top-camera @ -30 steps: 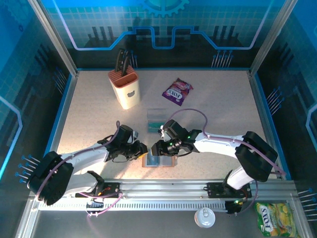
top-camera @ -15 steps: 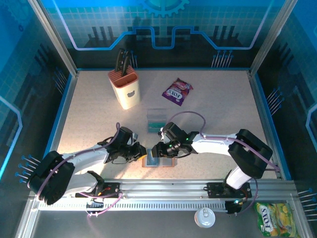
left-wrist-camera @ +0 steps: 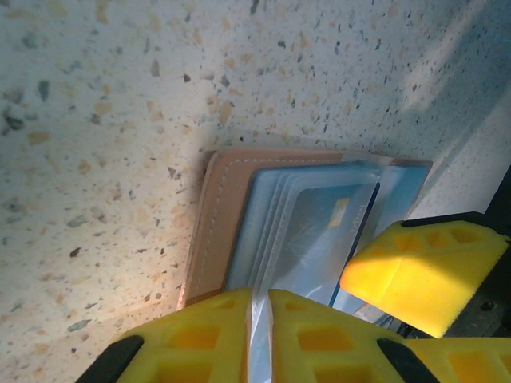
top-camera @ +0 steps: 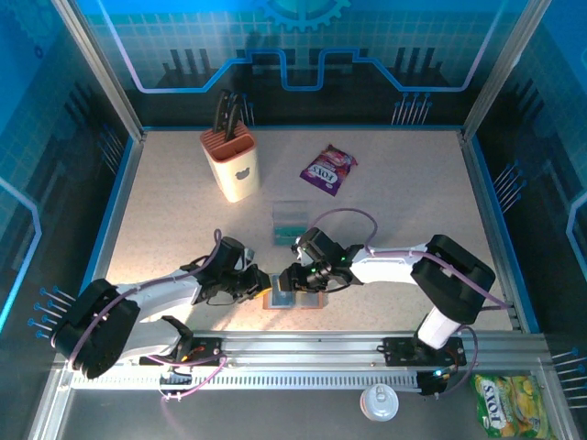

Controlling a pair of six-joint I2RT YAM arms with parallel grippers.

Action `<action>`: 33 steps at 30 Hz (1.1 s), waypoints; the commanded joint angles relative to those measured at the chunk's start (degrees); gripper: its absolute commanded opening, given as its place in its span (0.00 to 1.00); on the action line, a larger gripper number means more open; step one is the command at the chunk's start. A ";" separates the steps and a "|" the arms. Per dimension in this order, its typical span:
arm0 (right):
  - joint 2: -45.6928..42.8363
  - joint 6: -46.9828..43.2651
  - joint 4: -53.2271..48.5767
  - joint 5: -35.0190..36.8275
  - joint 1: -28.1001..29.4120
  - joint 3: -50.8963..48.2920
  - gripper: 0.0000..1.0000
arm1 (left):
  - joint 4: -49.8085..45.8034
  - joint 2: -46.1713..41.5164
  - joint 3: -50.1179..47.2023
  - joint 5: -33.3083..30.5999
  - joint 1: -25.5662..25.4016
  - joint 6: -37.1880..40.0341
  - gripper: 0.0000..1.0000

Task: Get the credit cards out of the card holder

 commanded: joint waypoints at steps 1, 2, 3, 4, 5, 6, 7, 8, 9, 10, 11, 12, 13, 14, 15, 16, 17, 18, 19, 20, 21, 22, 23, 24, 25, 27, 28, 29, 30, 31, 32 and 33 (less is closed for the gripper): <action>1.13 0.60 0.97 -1.10 0.96 -0.13 0.43 | -0.28 -1.60 -0.68 0.99 0.25 -0.95 0.14; 1.11 0.68 1.05 -1.02 0.97 -0.16 0.43 | -0.33 -1.82 -0.63 0.89 0.26 -0.96 0.14; 1.04 0.81 1.09 -0.98 0.97 -0.24 0.43 | -0.42 -2.02 -0.67 0.91 0.22 -1.04 0.13; 1.04 0.83 1.21 -0.93 0.97 -0.18 0.43 | -0.42 -2.18 -0.63 0.90 0.22 -1.08 0.13; 1.13 0.86 1.26 -0.93 0.94 -0.23 0.43 | -0.27 -2.21 -0.64 0.91 0.20 -1.19 0.13; 1.17 0.90 1.34 -0.93 0.97 -0.25 0.43 | -0.17 -2.24 -0.68 1.06 0.18 -1.35 0.13; 1.22 0.94 1.37 -1.02 1.01 -0.31 0.43 | -0.07 -2.37 -0.65 1.16 0.15 -1.53 0.12; 1.19 0.98 1.45 -1.01 0.96 -0.35 0.43 | -0.07 -2.48 -0.60 1.21 0.13 -1.46 0.12; 1.22 0.97 1.45 -1.02 0.97 -0.28 0.43 | -0.07 -2.57 -0.67 1.31 0.20 -1.49 0.11; 1.22 1.01 1.46 -1.02 0.97 -0.44 0.43 | -0.03 -2.55 -0.67 1.43 0.20 -1.46 0.11; 1.13 1.03 1.45 -1.02 1.01 -0.44 0.43 | -0.13 -2.61 -0.72 1.51 0.16 -1.46 0.11; 1.06 1.07 1.54 -0.98 0.98 -0.51 0.43 | -0.19 -2.58 -0.77 1.65 0.18 -1.33 0.11; 0.97 1.09 1.70 -1.02 1.00 -0.57 0.43 | -0.23 -2.52 -0.75 1.70 0.21 -1.28 0.11; 0.86 1.17 1.71 -1.02 0.99 -0.60 0.43 | -0.24 -2.41 -0.74 1.67 0.13 -1.31 0.11; 0.70 1.22 1.80 -0.94 0.95 -0.77 0.43 | -0.11 -2.25 -0.83 1.75 0.09 -1.21 0.11; 0.53 1.20 2.02 -0.93 0.96 -0.86 0.43 | 0.03 -2.04 -0.84 1.82 0.05 -1.15 0.11; 0.36 1.22 2.04 -0.79 1.01 -0.88 0.43 | 0.19 -1.76 -0.84 2.10 0.05 -1.13 0.10; 0.34 1.11 1.83 -0.79 0.96 -0.75 0.43 | 0.41 -1.36 -0.70 2.22 0.07 -1.01 0.10; 0.34 1.03 1.76 -0.75 0.97 -0.78 0.43 | 0.68 -1.06 -0.70 2.42 0.03 -1.02 0.10; 0.28 1.03 1.80 -0.71 1.01 -0.77 0.43 | 0.96 -0.77 -0.71 2.63 -0.09 -1.02 0.10; 0.25 1.03 1.88 -0.76 0.97 -0.79 0.43 | 1.14 -0.41 -0.62 2.76 -0.19 -0.90 0.10; 0.17 1.03 1.92 -0.84 0.97 -0.79 0.43 | 1.24 -0.08 -0.56 2.85 -0.27 -0.93 0.10; 0.08 1.08 1.89 -0.69 0.96 -0.87 0.43 | 1.43 0.19 -0.51 2.97 -0.37 -0.93 0.10; -0.09 1.08 1.92 -0.71 0.97 -0.88 0.43 | 1.55 0.54 -0.51 3.11 -0.55 -0.84 0.10; -0.28 1.03 1.94 -0.75 0.97 -1.03 0.43 | 1.73 0.72 -0.55 3.16 -0.69 -0.88 0.10; -0.75 1.03 1.82 -0.58 0.97 -1.23 0.43 | 1.87 1.31 -0.44 3.12 -0.92 -0.79 0.10; -1.03 1.03 1.76 -0.43 0.97 -1.25 0.43 | 1.95 1.58 -0.55 3.02 -1.06 -0.75 0.10; -1.44 1.09 1.71 -0.30 0.96 -1.47 0.43 | 2.00 1.89 -0.64 3.01 -1.10 -0.80 0.10; -1.82 1.03 1.66 -0.09 0.96 -1.58 0.43 | 1.96 2.12 -0.63 2.86 -1.12 -0.69 0.10; -2.22 0.94 1.47 0.10 0.88 -1.66 0.43 | 1.80 2.25 -0.70 2.69 -1.18 -0.70 0.10; -2.67 0.86 1.16 0.37 0.88 -1.75 0.43 | 1.43 2.29 -0.82 2.34 -1.18 -0.68 0.10; -3.18 0.84 0.87 0.75 0.72 -1.90 0.43 | 1.02 2.33 -0.87 1.81 -1.14 -0.60 0.09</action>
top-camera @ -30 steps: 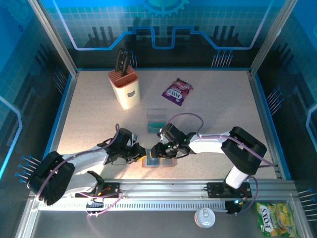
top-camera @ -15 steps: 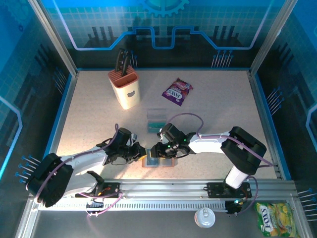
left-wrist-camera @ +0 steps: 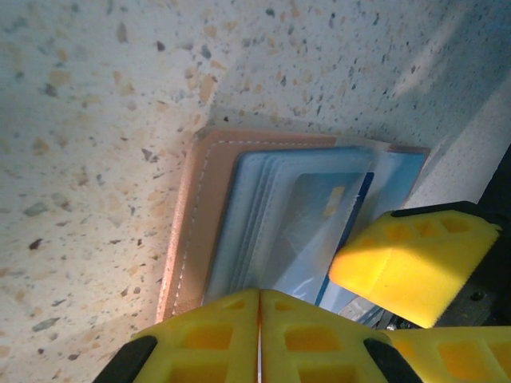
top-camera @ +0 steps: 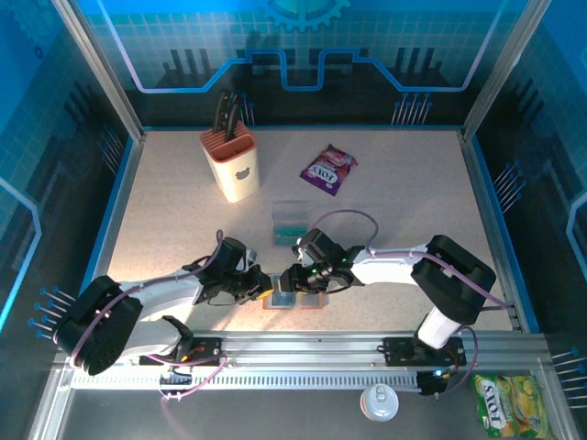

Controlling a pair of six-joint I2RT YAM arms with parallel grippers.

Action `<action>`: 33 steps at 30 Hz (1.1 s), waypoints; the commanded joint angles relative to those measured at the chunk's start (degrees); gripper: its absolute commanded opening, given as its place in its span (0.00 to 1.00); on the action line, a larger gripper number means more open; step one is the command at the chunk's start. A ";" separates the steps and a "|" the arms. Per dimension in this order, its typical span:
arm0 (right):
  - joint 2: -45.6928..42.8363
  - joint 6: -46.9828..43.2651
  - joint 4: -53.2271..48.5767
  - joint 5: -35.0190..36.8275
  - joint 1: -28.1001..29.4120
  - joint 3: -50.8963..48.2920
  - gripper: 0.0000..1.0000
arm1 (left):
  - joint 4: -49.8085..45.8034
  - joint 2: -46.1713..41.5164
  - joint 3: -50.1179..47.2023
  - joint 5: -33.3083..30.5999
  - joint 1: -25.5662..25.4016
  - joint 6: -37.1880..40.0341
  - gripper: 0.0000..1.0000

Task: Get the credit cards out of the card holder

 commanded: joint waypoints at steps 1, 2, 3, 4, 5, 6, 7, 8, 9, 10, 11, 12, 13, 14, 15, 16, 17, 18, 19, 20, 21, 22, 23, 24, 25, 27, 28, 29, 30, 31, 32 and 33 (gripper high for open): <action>-2.63 -0.07 -0.51 1.12 0.75 -0.87 0.43 | -0.65 0.72 -1.00 -0.09 -0.40 0.58 0.09; -3.13 -0.13 -0.76 1.46 0.70 -1.19 0.43 | -1.15 0.72 -0.91 -0.48 -0.39 0.70 0.09; -3.41 -0.23 -0.87 1.67 0.67 -1.36 0.43 | -1.66 0.64 -0.86 -0.79 -0.39 0.83 0.09; -3.60 -0.17 -1.04 1.80 0.62 -1.55 0.43 | -1.91 0.55 -0.97 -0.99 -0.37 0.88 0.09; -3.69 -0.22 -1.13 1.90 0.49 -1.81 0.43 | -1.94 0.48 -1.15 -1.26 -0.35 0.89 0.09; -3.60 -0.11 -1.03 1.88 0.35 -1.99 0.43 | -1.95 0.42 -1.30 -1.42 -0.33 0.89 0.09; -3.39 -0.06 -0.89 1.84 0.31 -2.15 0.43 | -2.11 0.35 -1.37 -1.52 -0.38 0.86 0.09; -3.18 -0.05 -0.58 1.73 0.26 -2.26 0.43 | -2.28 0.36 -1.39 -1.74 -0.40 0.98 0.09; -2.84 0.10 -0.37 1.53 0.26 -2.28 0.43 | -2.30 0.45 -1.56 -1.79 -0.40 0.89 0.09; -2.52 0.11 -0.14 1.37 0.26 -2.28 0.43 | -2.30 0.44 -1.65 -1.85 -0.40 0.89 0.09; -2.17 0.20 0.16 1.14 0.26 -2.28 0.43 | -2.22 0.44 -1.75 -1.90 -0.40 0.84 0.09; -1.82 0.36 0.56 0.93 0.26 -2.39 0.43 | -2.20 0.46 -1.92 -1.90 -0.38 0.71 0.09; -1.53 0.54 0.99 0.73 0.28 -2.52 0.42 | -2.21 0.48 -2.03 -1.90 -0.40 0.69 0.09; -1.17 0.72 1.53 0.37 0.24 -2.61 0.42 | -2.12 0.38 -2.12 -1.98 -0.34 0.64 0.09; -0.76 0.90 1.95 0.05 0.24 -2.62 0.42 | -1.97 0.31 -2.20 -1.99 -0.40 0.59 0.09; -0.39 1.05 2.32 -0.20 0.26 -2.58 0.42 | -1.95 0.18 -2.25 -1.99 -0.35 0.52 0.09; 0.02 1.17 2.73 -0.52 0.26 -2.49 0.41 | -1.95 0.01 -2.30 -1.99 -0.37 0.45 0.09; 0.38 1.37 3.18 -0.72 0.32 -2.43 0.41 | -1.95 -0.08 -2.29 -2.01 -0.40 0.43 0.09; 0.64 1.47 3.61 -0.99 0.35 -2.41 0.41 | -2.00 -0.15 -2.34 -1.99 -0.38 0.45 0.09; 1.00 1.66 3.92 -1.25 0.35 -2.29 0.40 | -2.09 -0.24 -2.39 -2.07 -0.38 0.43 0.09; 1.27 1.78 4.17 -1.32 0.43 -2.27 0.40 | -2.07 -0.28 -2.36 -2.07 -0.37 0.44 0.09; 1.53 1.86 4.38 -1.41 0.44 -2.07 0.40 | -2.12 -0.23 -2.35 -1.99 -0.40 0.47 0.09; 1.79 1.95 4.61 -1.54 0.51 -2.03 0.39 | -2.02 -0.24 -2.35 -1.94 -0.39 0.46 0.09; 1.92 2.05 5.02 -1.67 0.61 -2.07 0.38 | -1.97 -0.21 -2.43 -1.90 -0.40 0.43 0.09; 2.09 2.19 5.34 -1.80 0.68 -2.10 0.37 | -1.93 -0.18 -2.38 -1.81 -0.40 0.46 0.09; 2.36 2.56 6.10 -2.11 0.74 -2.09 0.35 | -1.87 -0.24 -2.58 -1.82 -0.40 0.30 0.09; 2.46 2.70 6.38 -2.20 0.81 -2.21 0.34 | -1.85 -0.35 -2.62 -1.81 -0.35 0.33 0.09; 2.54 2.97 6.81 -2.30 0.88 -2.22 0.33 | -1.78 -0.39 -2.74 -1.81 -0.40 0.28 0.09; 2.61 3.08 7.18 -2.38 0.95 -2.31 0.32 | -1.77 -0.51 -2.88 -1.83 -0.38 0.26 0.09; 2.65 3.23 7.42 -2.47 1.01 -2.27 0.31 | -1.66 -0.53 -3.01 -1.81 -0.39 0.19 0.09; 2.80 3.35 7.56 -2.47 1.05 -2.32 0.30 | -1.55 -0.62 -3.14 -1.89 -0.35 0.14 0.09; 2.94 3.36 7.64 -2.47 1.13 -2.27 0.29 | -1.60 -0.70 -3.22 -1.90 -0.39 0.09 0.09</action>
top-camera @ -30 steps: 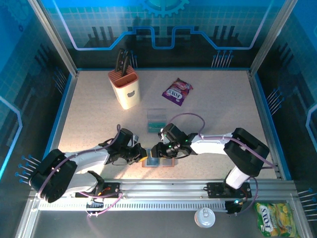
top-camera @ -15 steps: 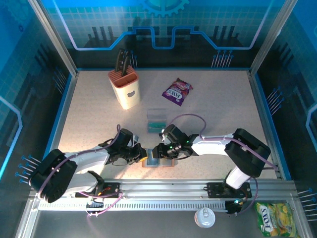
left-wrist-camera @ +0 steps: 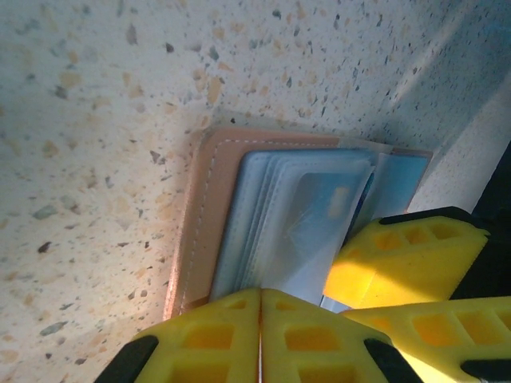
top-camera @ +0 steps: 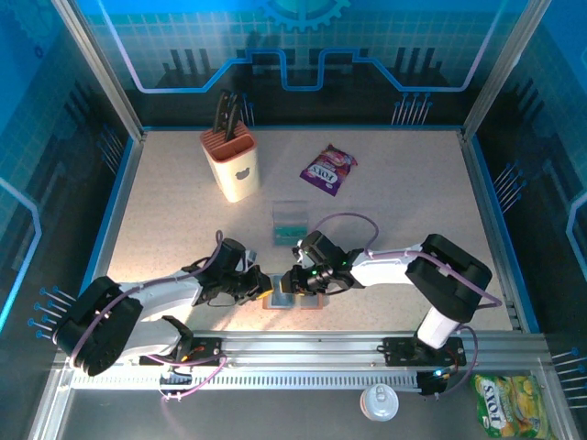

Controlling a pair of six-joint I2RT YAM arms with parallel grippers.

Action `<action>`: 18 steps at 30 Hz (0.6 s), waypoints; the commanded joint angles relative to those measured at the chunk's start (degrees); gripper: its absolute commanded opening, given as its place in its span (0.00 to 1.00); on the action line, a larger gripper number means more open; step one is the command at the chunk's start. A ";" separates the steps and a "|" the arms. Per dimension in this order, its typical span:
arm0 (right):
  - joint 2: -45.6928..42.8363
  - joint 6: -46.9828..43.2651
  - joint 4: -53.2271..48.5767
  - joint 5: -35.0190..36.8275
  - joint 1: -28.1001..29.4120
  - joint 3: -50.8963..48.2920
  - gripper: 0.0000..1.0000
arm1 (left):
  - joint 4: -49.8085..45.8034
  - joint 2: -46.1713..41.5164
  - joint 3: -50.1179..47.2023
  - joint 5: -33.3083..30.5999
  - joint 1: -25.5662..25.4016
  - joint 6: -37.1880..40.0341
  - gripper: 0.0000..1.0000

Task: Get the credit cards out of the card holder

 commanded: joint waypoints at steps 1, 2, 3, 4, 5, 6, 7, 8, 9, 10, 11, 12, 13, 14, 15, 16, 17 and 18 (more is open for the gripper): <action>0.94 0.84 2.25 -1.14 0.98 -0.39 0.28 | -3.02 -0.35 -2.18 -1.68 -0.25 0.12 0.09; 0.98 0.90 2.26 -1.12 1.10 -0.35 0.28 | -3.01 -0.44 -2.16 -1.65 -0.29 0.10 0.09; 1.07 0.93 2.27 -1.07 1.11 -0.41 0.28 | -2.97 -0.44 -2.32 -1.69 -0.28 0.08 0.09; 1.18 1.02 2.10 -1.03 1.13 -0.36 0.28 | -3.00 -0.44 -2.34 -1.68 -0.28 0.10 0.09; 1.27 1.11 1.70 -0.86 1.09 -0.34 0.29 | -3.03 -0.49 -2.36 -1.69 -0.28 0.11 0.09; 1.29 1.12 0.92 -0.45 1.14 -0.26 0.32 | -3.02 -0.42 -2.48 -1.75 -0.29 0.11 0.09; 1.20 1.11 0.10 -0.02 1.23 -0.09 0.35 | -3.02 -0.49 -2.46 -1.78 -0.28 0.12 0.09; 0.99 0.95 -1.06 0.65 1.32 0.00 0.37 | -2.99 -0.46 -2.51 -1.77 -0.27 0.12 0.09; 0.65 0.61 -2.34 1.26 1.36 0.18 0.37 | -3.02 -0.50 -2.51 -1.77 -0.25 0.12 0.09; 0.44 0.24 -3.61 1.83 1.35 0.42 0.38 | -3.06 -0.52 -2.48 -1.77 -0.29 0.12 0.09; 0.12 -0.20 -5.11 2.66 1.40 0.72 0.38 | -3.05 -0.42 -2.48 -1.85 -0.27 0.08 0.09; -0.28 -0.70 -6.44 3.31 1.35 1.03 0.38 | -3.08 -0.45 -2.47 -1.85 -0.26 0.11 0.09; -0.66 -1.19 -7.49 3.86 1.48 1.24 0.39 | -3.09 -0.44 -2.51 -1.85 -0.29 0.20 0.09; -1.07 -1.66 -8.66 4.44 1.47 1.56 0.39 | -3.11 -0.40 -2.44 -1.94 -0.29 0.21 0.09; -1.33 -2.14 -9.53 4.83 1.46 1.93 0.39 | -3.11 -0.36 -2.47 -1.86 -0.24 0.17 0.09; -1.67 -2.62 -10.68 5.28 1.45 2.35 0.39 | -3.08 -0.30 -2.45 -1.86 -0.29 0.21 0.09; -1.94 -3.17 -11.77 5.67 1.44 2.73 0.39 | -3.11 -0.23 -2.46 -1.87 -0.29 0.21 0.09; -2.05 -3.63 -12.51 6.00 1.51 3.11 0.39 | -3.09 -0.29 -2.43 -1.91 -0.21 0.20 0.09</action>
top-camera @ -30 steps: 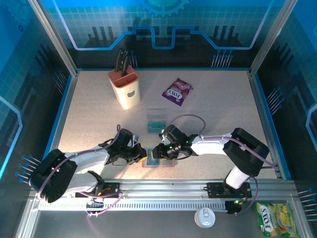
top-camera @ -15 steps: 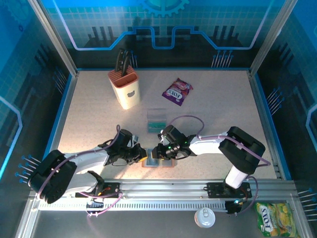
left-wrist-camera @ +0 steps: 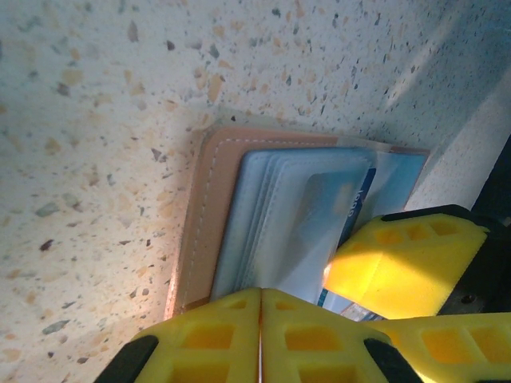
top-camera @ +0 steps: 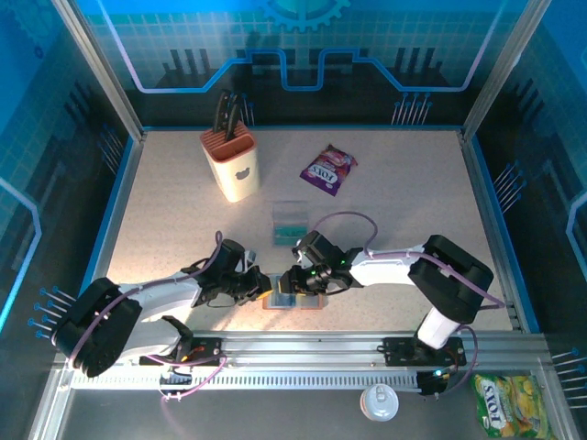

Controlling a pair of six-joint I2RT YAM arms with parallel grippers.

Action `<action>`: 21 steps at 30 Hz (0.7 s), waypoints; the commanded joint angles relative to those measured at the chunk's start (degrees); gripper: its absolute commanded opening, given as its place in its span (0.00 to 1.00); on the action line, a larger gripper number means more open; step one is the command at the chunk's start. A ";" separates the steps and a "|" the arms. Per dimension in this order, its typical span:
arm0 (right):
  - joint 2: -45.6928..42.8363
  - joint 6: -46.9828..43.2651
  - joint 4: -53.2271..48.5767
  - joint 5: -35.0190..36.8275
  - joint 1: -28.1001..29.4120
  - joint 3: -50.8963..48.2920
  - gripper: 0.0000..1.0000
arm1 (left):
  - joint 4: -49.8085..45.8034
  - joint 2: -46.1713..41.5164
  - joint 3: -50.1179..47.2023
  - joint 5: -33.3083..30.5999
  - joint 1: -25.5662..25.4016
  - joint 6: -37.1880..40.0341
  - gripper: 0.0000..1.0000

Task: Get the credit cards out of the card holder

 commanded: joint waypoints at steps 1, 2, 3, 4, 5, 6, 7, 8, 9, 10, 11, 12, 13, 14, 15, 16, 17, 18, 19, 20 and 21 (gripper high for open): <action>-1.09 -2.89 -7.81 3.44 0.92 1.61 0.39 | -3.76 0.12 -1.77 -1.86 -0.29 0.21 0.10; -1.18 -3.26 -8.31 3.54 0.93 1.90 0.39 | -3.76 0.11 -1.77 -1.88 -0.29 0.21 0.10; -1.31 -3.53 -8.52 3.50 0.93 1.97 0.39 | -3.82 0.10 -1.68 -1.88 -0.28 0.21 0.10; -1.28 -3.75 -8.61 3.50 0.92 2.13 0.39 | -3.82 0.04 -1.55 -1.88 -0.24 0.16 0.10; -1.27 -3.81 -8.77 3.37 0.93 2.24 0.39 | -3.93 -0.05 -1.48 -1.83 -0.26 0.15 0.10; -1.28 -3.93 -8.87 3.26 0.90 2.41 0.39 | -3.90 -0.15 -1.33 -1.81 -0.28 -0.01 0.10; -1.33 -3.91 -8.87 3.07 0.92 2.49 0.39 | -4.02 -0.43 -1.19 -1.79 -0.29 -0.05 0.10; -1.35 -3.96 -8.81 2.96 0.93 2.64 0.39 | -4.24 -0.81 -1.01 -1.78 -0.25 -0.18 0.11; -1.44 -3.82 -8.74 2.88 0.91 2.68 0.39 | -4.61 -1.17 -0.82 -1.79 -0.29 -0.15 0.11; -1.57 -3.80 -8.61 2.67 0.89 2.65 0.39 | -5.07 -1.72 -0.55 -1.79 -0.26 -0.14 0.12; -1.70 -3.66 -8.29 2.45 0.88 2.50 0.39 | -5.70 -2.31 -0.19 -1.87 -0.29 -0.07 0.12; -1.92 -3.49 -8.04 2.30 0.92 2.44 0.39 | -6.53 -3.02 0.26 -1.97 -0.22 0.03 0.13; -2.05 -3.33 -7.92 2.10 0.93 2.43 0.39 | -7.35 -3.68 0.58 -2.12 -0.24 0.20 0.13; -2.31 -3.24 -7.69 1.96 0.88 2.42 0.39 | -8.33 -4.51 1.01 -2.39 -0.28 0.34 0.15; -2.58 -3.09 -7.30 1.93 0.92 2.27 0.39 | -8.91 -5.22 1.24 -2.49 -0.29 0.43 0.15; -2.81 -3.04 -6.98 1.82 0.93 2.19 0.39 | -9.39 -5.82 1.49 -2.58 -0.29 0.55 0.15; -3.01 -3.07 -6.85 1.85 0.93 2.18 0.39 | -9.99 -6.33 1.72 -2.58 -0.29 0.59 0.16; -3.11 -3.07 -6.84 1.92 0.92 2.15 0.39 | -10.39 -6.71 2.12 -2.56 -0.28 0.66 0.16; -3.20 -3.07 -6.94 1.95 0.93 2.16 0.39 | -10.72 -6.90 2.34 -2.58 -0.28 0.69 0.16; -3.22 -3.15 -6.94 1.96 0.88 2.18 0.39 | -10.71 -7.07 2.61 -2.58 -0.32 0.68 0.16; -3.20 -3.25 -6.85 1.97 0.92 2.15 0.39 | -10.70 -7.08 2.88 -2.58 -0.51 0.67 0.16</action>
